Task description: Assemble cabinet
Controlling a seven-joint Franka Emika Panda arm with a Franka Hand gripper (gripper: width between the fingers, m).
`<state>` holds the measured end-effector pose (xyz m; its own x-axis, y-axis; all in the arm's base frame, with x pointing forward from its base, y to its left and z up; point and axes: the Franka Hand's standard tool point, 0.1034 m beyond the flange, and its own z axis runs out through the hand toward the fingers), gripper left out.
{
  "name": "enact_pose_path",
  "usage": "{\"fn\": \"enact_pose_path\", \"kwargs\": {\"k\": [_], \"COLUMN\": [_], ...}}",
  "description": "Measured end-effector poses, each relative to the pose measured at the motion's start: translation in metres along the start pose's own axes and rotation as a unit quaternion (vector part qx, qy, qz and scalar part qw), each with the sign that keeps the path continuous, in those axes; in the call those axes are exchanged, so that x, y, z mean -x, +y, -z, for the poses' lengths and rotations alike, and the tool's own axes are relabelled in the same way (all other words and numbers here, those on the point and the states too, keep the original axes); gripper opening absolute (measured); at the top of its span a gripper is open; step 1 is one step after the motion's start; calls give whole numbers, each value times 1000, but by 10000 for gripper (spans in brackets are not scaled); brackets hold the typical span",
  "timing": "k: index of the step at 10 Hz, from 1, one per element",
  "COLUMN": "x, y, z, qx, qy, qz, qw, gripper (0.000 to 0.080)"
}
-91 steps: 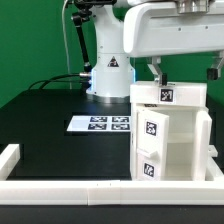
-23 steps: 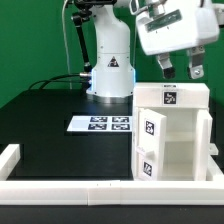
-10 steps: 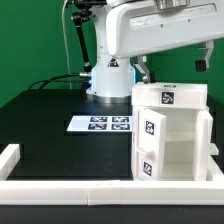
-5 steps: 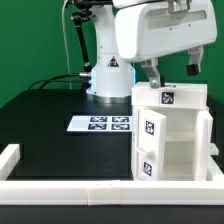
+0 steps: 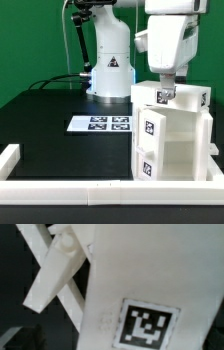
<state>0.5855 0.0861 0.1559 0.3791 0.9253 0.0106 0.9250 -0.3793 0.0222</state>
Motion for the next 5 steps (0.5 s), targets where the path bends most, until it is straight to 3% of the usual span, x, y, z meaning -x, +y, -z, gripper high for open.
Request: {"fn": "enact_pose_path", "kwargs": {"k": [2,4,5], "x": [3,5,7], "y": [-1,1,2], "z": [-3,-2,-1], "qx": [0,0,0], "qy": [0,0,1], "qz": [-8,-19,-35], "qw": [1000,1000,999], "gripper": [797,550,550]}}
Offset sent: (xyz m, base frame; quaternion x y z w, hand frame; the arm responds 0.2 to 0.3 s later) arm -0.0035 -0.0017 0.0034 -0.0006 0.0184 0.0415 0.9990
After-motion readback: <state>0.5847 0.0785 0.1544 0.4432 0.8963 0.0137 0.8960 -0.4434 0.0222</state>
